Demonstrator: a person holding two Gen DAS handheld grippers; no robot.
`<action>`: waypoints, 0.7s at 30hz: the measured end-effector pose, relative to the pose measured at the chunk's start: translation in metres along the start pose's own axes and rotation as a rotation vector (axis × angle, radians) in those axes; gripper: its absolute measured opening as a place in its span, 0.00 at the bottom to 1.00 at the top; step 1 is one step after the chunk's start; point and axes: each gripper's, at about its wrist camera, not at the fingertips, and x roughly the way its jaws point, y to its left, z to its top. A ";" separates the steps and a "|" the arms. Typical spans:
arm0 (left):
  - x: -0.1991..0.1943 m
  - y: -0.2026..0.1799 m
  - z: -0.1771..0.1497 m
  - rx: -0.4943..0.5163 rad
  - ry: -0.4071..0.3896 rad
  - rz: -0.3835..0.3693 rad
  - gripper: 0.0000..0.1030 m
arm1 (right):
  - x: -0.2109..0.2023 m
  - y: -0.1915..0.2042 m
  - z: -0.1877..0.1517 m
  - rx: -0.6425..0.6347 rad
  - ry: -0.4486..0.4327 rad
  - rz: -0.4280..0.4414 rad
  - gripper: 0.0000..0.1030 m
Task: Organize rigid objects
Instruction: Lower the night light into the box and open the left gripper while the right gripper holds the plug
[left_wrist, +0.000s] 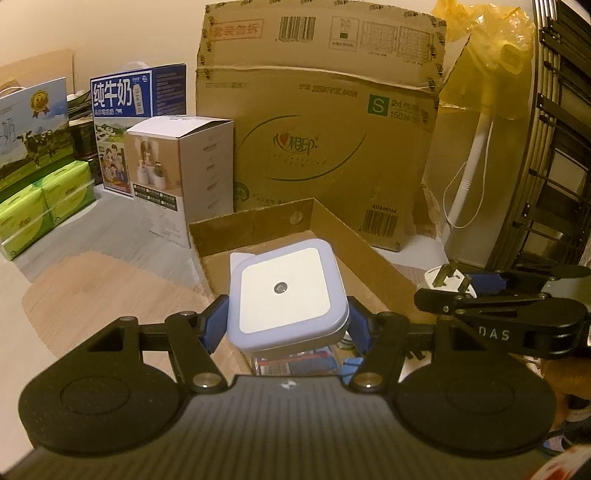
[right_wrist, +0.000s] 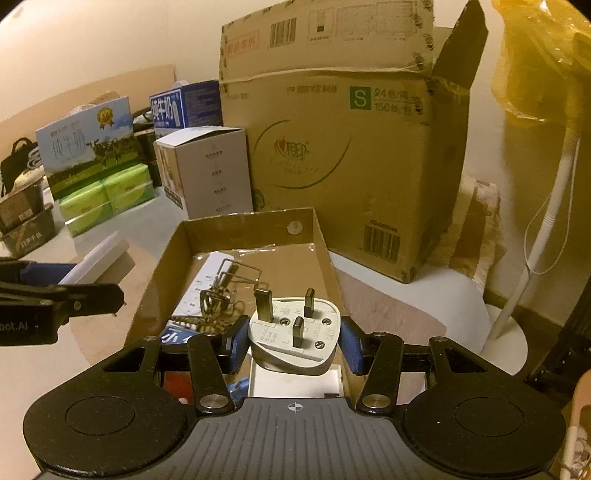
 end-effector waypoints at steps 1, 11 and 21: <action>0.003 -0.001 0.001 0.003 0.001 0.000 0.61 | 0.003 -0.001 0.001 -0.002 0.002 0.002 0.50; 0.027 -0.006 0.009 0.008 0.018 -0.009 0.61 | 0.024 -0.008 0.007 -0.004 0.019 0.019 0.50; 0.043 -0.004 0.012 0.004 0.034 -0.015 0.61 | 0.039 -0.011 0.013 -0.008 0.028 0.022 0.50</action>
